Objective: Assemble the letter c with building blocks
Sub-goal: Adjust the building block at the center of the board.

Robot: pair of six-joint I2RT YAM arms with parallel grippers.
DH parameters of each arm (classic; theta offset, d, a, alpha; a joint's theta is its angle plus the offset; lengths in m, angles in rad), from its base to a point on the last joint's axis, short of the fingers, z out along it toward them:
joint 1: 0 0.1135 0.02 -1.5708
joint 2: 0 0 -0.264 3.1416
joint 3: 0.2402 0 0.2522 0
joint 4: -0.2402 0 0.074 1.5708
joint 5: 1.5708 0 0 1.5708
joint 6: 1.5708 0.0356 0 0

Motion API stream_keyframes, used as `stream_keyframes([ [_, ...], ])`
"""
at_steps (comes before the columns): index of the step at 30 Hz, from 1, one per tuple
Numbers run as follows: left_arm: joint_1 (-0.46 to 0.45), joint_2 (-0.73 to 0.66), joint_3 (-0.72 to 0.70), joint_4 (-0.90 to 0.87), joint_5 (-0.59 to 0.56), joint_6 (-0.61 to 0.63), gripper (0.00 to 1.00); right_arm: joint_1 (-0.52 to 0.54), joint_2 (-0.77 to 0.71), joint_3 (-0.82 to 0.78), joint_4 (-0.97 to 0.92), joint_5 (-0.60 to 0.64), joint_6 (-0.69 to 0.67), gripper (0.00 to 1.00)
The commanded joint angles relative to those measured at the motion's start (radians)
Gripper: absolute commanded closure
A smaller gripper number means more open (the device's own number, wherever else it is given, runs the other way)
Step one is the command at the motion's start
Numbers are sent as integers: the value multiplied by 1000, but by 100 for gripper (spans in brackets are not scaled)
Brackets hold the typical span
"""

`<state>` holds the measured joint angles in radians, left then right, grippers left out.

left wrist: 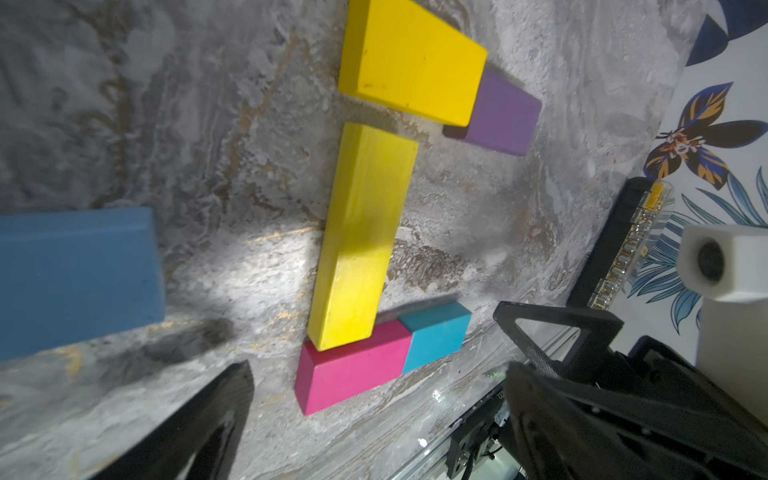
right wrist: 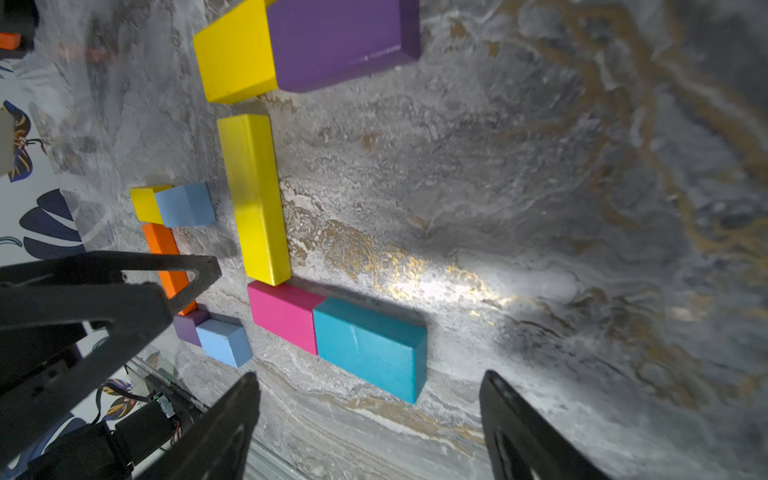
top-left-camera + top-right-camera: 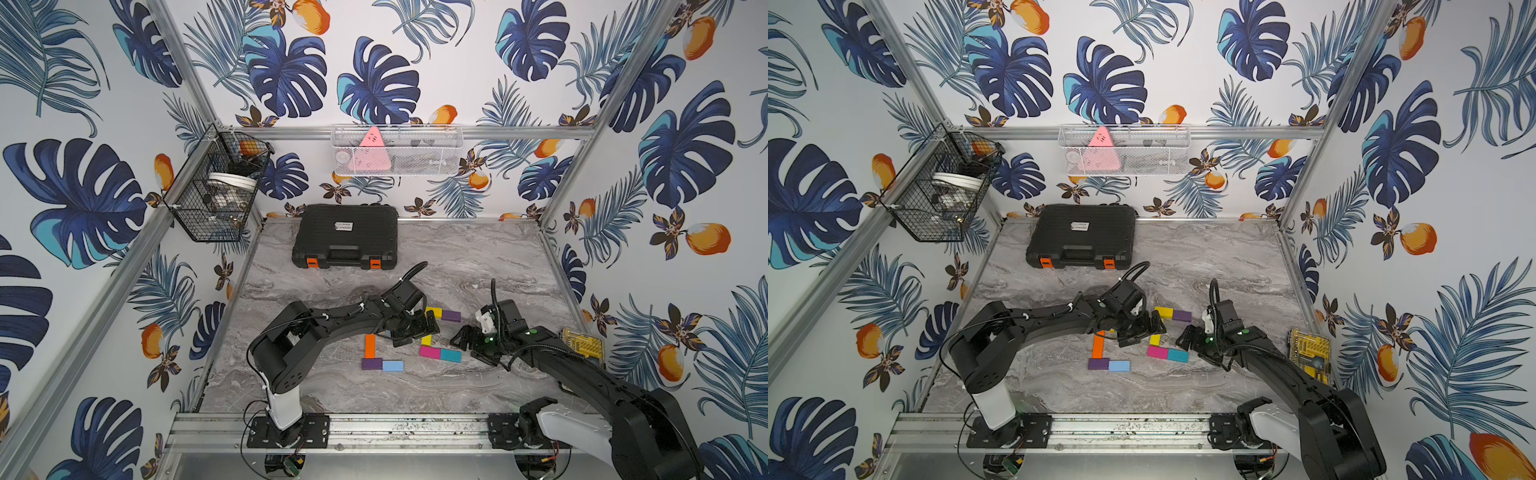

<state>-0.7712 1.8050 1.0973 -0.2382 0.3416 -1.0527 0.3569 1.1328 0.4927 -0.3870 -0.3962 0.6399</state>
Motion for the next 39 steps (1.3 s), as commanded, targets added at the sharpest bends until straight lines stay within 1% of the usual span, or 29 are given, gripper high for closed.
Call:
stream_keyframes([
  [1,0,9,-24,70,34,-44,1,4,16,-21,86,-67,55,16],
  [6,-7,30,-29,115,55,-67,1,6,50,-41,166,-111,106,16],
  [19,-26,52,-31,150,63,-87,1,8,107,-57,250,-147,155,17],
  [30,-27,47,-27,116,39,-70,1,8,101,-48,228,-124,148,17],
  [39,-28,62,-24,135,52,-78,1,9,115,-45,242,-121,155,17],
])
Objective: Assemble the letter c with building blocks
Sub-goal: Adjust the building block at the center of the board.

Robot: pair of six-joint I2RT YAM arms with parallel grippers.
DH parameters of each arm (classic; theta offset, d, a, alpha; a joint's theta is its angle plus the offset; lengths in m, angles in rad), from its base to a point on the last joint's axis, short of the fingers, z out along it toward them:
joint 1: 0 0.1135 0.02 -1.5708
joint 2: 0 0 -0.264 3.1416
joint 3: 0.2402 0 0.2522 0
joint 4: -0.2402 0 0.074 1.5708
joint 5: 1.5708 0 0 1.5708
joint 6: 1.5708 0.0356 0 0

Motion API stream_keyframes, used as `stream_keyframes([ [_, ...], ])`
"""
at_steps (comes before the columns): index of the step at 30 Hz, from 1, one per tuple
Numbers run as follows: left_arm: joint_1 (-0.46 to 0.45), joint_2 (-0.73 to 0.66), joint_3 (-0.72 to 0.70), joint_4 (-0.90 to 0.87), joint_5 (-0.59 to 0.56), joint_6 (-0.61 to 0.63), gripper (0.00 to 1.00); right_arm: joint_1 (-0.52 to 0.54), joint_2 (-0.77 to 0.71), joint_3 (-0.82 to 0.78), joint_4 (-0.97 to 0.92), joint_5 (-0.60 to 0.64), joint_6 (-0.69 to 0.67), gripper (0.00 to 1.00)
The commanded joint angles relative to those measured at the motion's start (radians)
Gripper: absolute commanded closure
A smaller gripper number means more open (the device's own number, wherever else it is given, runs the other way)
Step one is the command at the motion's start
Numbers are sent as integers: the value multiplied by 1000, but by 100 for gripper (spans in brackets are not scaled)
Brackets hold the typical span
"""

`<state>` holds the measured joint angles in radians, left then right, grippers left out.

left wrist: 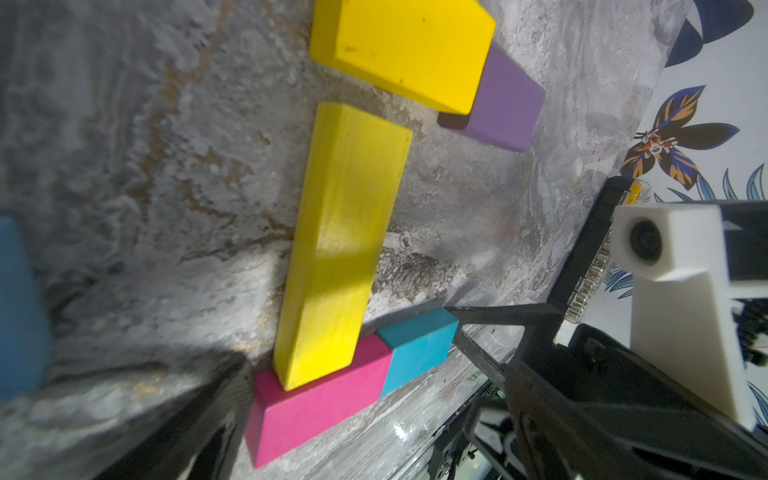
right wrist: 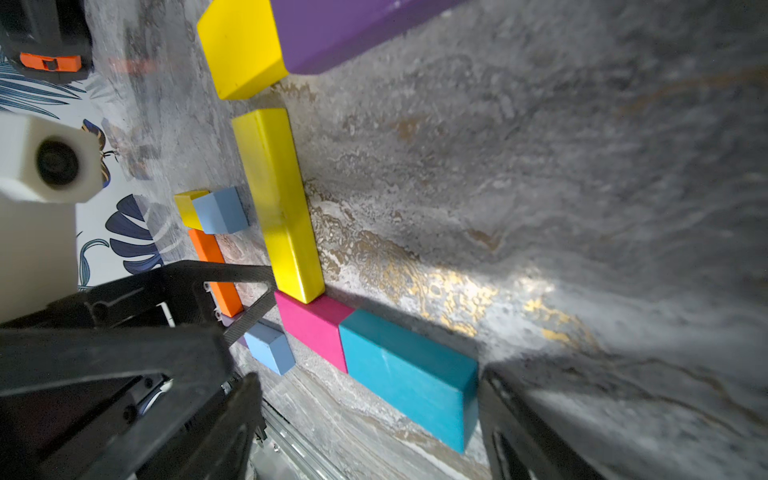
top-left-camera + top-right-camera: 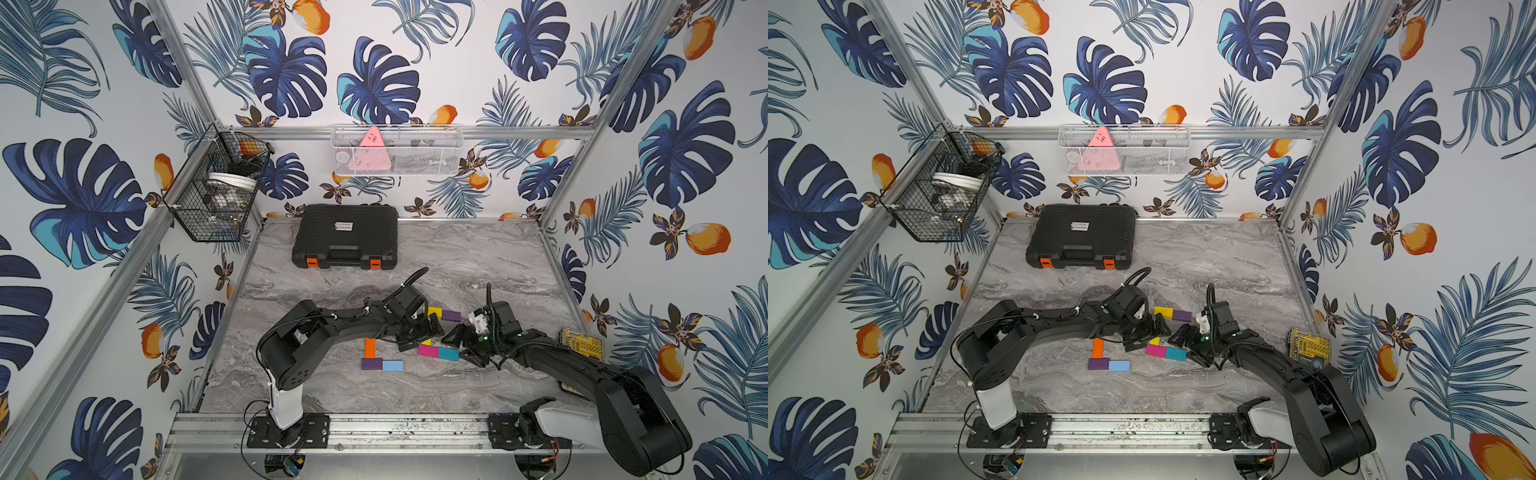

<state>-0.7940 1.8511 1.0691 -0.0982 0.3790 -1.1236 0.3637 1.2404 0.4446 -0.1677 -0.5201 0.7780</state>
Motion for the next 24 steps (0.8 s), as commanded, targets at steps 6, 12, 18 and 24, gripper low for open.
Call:
stream_keyframes([
  [6,-10,31,14,-3,18,-7,1,1,16,12,26,10,17,17],
  [12,-10,37,17,-2,19,-7,1,1,30,21,27,14,14,17],
  [18,-13,41,16,1,21,-7,1,0,40,34,25,20,9,17],
  [24,-12,43,15,3,23,-8,1,0,51,44,26,22,8,17],
])
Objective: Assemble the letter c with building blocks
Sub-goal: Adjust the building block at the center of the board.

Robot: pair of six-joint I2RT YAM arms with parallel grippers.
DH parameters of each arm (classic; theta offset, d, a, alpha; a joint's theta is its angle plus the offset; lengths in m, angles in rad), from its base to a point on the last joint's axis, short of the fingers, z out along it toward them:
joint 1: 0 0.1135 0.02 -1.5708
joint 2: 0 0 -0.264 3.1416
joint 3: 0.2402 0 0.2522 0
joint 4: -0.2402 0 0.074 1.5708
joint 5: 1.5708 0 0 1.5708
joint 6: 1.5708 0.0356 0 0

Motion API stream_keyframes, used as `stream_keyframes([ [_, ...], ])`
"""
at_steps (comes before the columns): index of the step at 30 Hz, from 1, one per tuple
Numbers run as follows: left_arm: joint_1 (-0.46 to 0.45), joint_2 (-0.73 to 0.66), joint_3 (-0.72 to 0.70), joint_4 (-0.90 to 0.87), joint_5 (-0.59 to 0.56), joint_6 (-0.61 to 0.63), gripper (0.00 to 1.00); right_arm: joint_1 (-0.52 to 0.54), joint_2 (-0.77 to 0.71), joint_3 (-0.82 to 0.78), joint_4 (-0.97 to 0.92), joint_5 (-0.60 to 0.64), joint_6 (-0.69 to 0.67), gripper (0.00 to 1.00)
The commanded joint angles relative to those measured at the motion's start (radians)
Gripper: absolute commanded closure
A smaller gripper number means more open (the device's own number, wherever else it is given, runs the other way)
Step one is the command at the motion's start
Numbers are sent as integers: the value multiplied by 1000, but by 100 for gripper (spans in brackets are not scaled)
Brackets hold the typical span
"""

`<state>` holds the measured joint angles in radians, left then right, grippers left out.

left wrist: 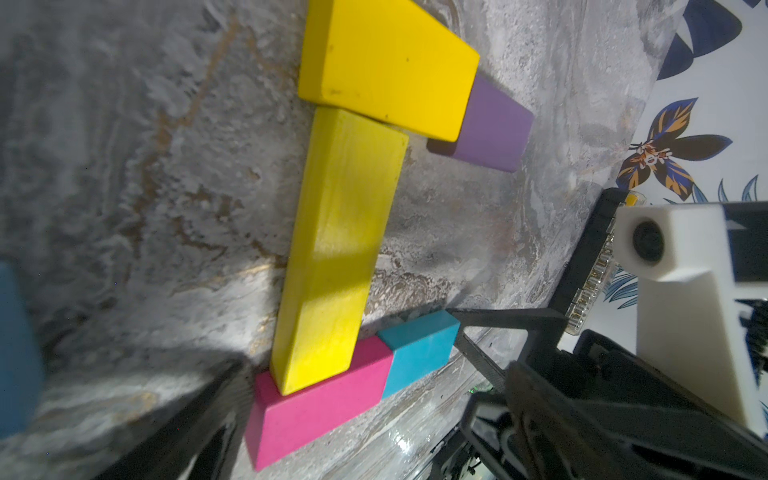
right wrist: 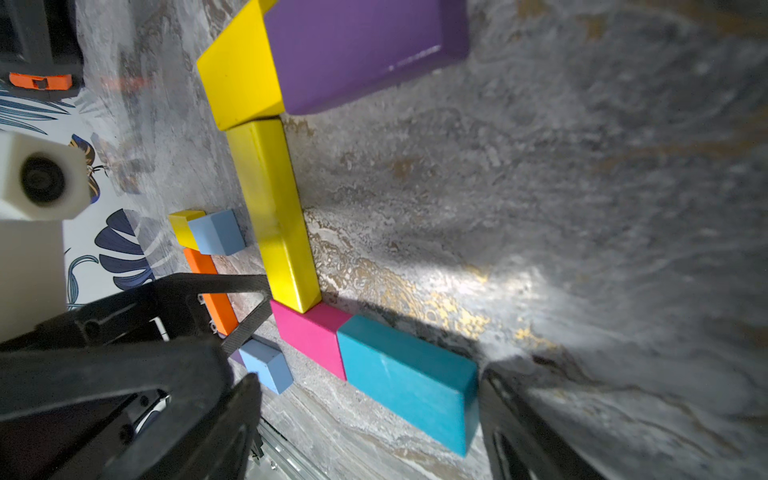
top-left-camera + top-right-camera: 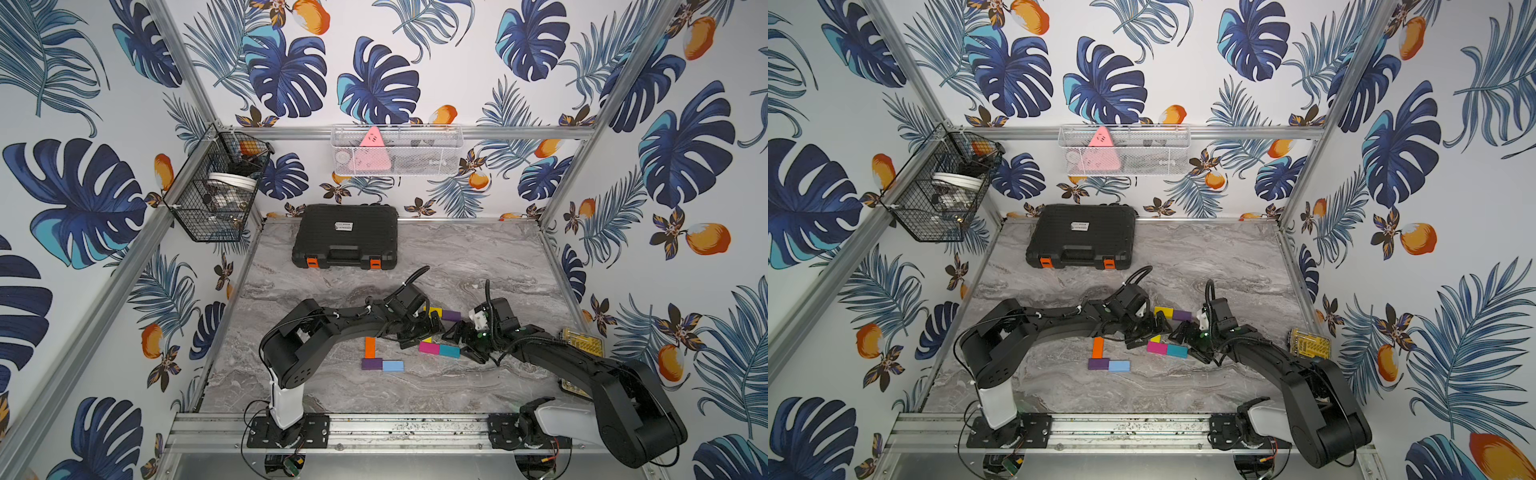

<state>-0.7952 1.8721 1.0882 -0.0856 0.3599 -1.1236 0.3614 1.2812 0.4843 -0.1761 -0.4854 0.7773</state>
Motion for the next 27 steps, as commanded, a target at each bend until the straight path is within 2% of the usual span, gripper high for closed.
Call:
stream_keyframes([
  [1,-10,22,-2,-10,41,-6,1,3,11,5,35,-14,8,17],
  [7,-10,21,-1,-13,40,-5,1,2,5,5,25,-10,7,16],
  [18,-2,-15,13,-85,5,26,1,2,-38,7,-48,29,-19,8],
  [27,54,-104,37,-186,-22,83,1,2,-119,10,-133,61,-49,8],
])
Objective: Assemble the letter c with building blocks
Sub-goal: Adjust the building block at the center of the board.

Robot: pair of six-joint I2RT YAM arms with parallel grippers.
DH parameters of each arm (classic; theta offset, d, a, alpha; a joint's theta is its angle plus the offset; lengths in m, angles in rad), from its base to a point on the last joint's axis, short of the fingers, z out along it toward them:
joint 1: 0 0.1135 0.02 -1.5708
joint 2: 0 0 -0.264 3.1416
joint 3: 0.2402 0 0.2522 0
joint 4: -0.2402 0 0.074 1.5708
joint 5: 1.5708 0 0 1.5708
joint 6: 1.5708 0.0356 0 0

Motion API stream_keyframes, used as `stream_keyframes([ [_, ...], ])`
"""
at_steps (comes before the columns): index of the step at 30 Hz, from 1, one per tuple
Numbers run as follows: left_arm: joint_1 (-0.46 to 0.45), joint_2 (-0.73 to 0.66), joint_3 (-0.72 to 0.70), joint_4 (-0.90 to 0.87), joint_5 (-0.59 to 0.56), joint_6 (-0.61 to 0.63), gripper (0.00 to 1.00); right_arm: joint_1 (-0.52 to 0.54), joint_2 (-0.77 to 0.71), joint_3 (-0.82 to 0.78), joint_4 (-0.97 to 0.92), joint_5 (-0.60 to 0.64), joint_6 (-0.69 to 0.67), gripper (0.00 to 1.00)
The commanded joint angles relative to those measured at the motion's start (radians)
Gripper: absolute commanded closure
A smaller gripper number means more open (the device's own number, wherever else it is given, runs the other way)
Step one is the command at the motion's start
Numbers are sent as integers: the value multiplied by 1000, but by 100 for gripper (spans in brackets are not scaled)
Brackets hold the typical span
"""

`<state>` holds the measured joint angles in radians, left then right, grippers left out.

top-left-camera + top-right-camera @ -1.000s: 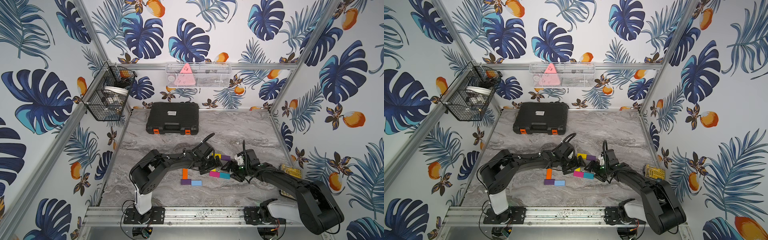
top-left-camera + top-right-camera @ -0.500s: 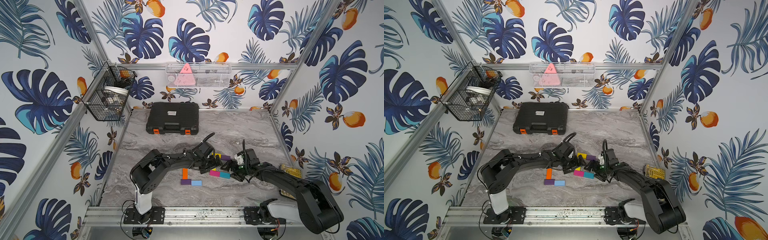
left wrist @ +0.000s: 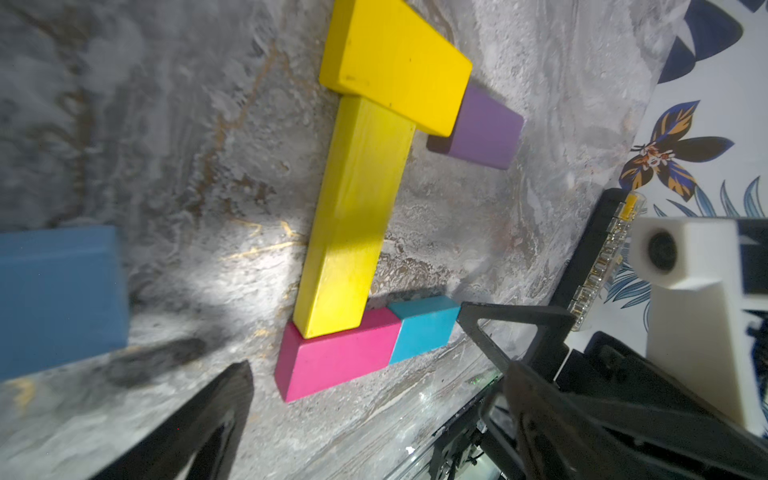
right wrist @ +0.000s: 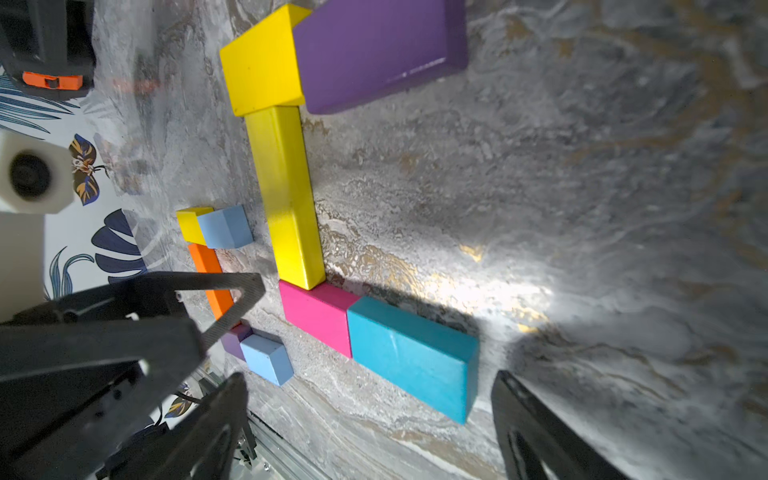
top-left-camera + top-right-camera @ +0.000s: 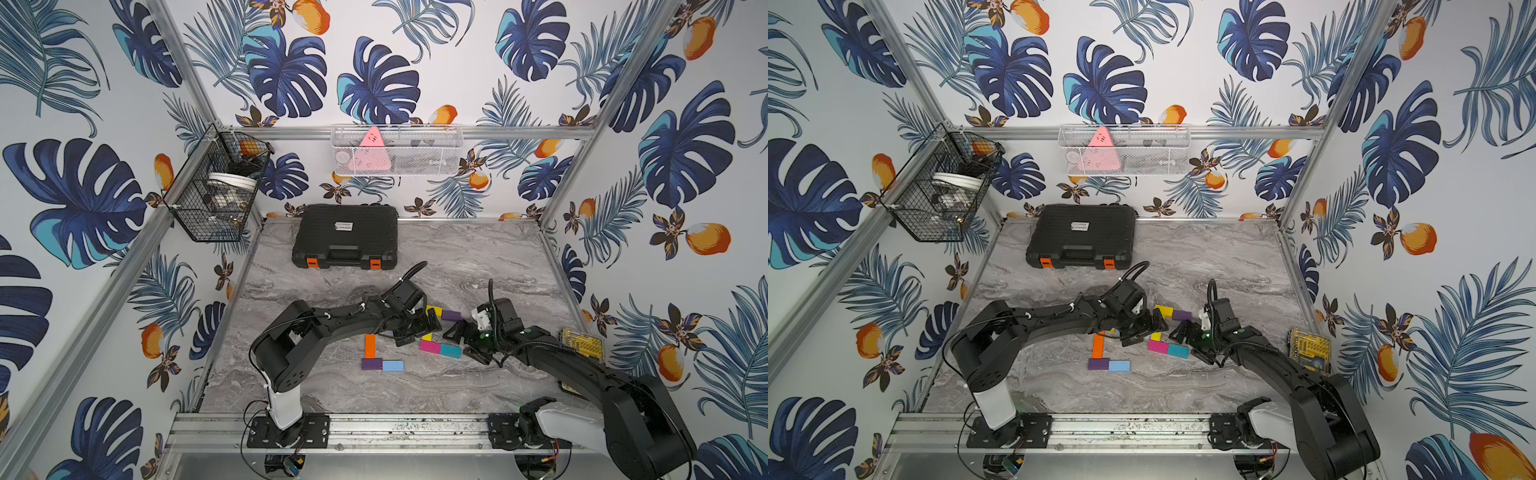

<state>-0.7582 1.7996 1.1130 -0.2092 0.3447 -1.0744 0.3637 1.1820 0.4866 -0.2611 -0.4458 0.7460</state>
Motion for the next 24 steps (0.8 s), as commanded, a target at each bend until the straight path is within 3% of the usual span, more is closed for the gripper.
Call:
stream_keyframes([
  [1,26,-45,13,-77,-9,41,1,0,-30,9,-59,22,-25,8],
  [13,160,-271,-19,-318,-81,203,1,11,-125,65,-190,44,-126,11],
  [24,367,-270,-143,-247,-40,274,1,188,-31,133,-88,99,-55,11],
])
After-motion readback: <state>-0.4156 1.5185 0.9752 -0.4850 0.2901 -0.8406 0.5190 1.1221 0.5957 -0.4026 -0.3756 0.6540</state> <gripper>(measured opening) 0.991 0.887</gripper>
